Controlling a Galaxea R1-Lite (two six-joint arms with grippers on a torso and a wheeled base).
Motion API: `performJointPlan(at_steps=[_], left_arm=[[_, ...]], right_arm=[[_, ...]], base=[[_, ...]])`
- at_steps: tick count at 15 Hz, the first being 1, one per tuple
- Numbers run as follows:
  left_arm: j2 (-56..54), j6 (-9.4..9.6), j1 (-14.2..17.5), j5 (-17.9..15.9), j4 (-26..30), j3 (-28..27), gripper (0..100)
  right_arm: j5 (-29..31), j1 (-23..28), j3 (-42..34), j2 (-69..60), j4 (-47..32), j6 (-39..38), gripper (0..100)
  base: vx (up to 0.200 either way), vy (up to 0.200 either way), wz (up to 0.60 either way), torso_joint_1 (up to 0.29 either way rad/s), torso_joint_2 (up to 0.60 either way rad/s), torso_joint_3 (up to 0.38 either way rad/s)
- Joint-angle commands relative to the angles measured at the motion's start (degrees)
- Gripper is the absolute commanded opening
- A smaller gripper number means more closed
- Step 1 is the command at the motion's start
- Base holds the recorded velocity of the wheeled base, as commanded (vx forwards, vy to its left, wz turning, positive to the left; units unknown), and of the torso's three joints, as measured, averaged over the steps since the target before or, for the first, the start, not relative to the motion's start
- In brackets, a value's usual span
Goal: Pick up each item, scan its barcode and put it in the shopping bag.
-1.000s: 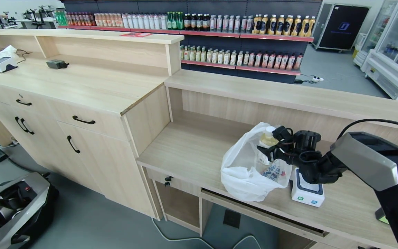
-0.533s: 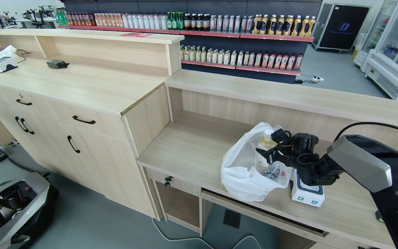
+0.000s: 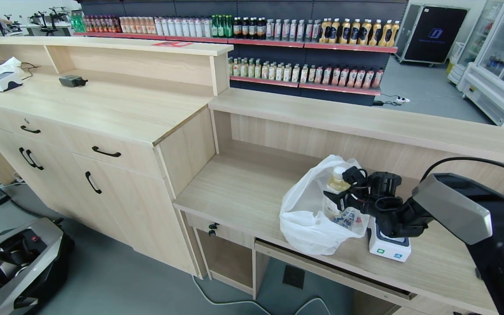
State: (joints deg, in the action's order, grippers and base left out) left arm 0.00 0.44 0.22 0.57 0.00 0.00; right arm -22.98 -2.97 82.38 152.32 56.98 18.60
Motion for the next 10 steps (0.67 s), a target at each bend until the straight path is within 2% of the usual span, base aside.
performJointPlan(at_steps=[1, 2, 3, 10], left_arm=[[0.00, 0.00, 0.04, 0.04, 0.00, 0.00, 0], [0.00, 0.00, 0.04, 0.04, 0.00, 0.00, 0], [0.00, 0.00, 0.04, 0.04, 0.00, 0.00, 0], [0.00, 0.00, 0.04, 0.04, 0.00, 0.00, 0]], right_arm=[[0.04, 0.07, -0.03, 0.43, -0.03, 0.03, 0], [0.04, 0.16, -0.12, 0.43, -0.11, 0.03, 0], [0.04, 0.25, -0.21, 0.61, -0.11, 0.03, 100], [0.22, 0.34, -0.47, -2.47, -0.73, -1.99, 100]], base=[[0.000, 0.000, 0.00, 0.000, 0.00, 0.000], [0.000, 0.000, 0.00, 0.000, 0.00, 0.000], [0.000, 0.000, 0.00, 0.000, 0.00, 0.000], [0.000, 0.000, 0.00, 0.000, 0.00, 0.000]])
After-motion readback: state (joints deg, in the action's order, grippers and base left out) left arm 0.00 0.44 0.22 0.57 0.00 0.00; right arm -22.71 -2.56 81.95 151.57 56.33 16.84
